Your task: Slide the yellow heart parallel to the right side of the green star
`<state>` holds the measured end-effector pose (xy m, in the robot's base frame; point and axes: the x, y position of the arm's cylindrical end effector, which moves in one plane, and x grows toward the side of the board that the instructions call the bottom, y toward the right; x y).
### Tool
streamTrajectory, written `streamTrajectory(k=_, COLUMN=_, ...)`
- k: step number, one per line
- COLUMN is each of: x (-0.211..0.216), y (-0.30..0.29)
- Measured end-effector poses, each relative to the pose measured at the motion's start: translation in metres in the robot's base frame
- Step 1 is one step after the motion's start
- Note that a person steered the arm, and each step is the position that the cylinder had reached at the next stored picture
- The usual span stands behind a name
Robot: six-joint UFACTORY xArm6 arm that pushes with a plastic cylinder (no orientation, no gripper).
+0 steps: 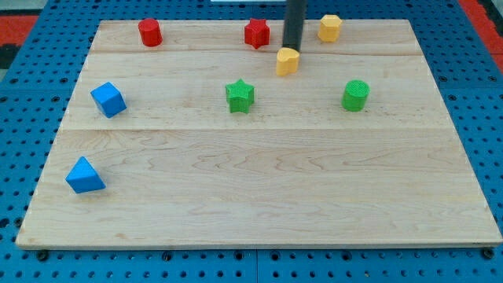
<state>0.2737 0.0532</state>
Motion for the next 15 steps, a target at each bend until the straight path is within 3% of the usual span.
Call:
streamTrajectory(k=2, x=0.038, y=-0.025)
streamTrajectory(k=6, x=0.067, y=-0.041)
streamTrajectory(k=7, x=0.047, y=-0.010)
streamTrajectory(k=10, x=0.042, y=0.074)
streamTrajectory(k=15, x=0.125, y=0.073)
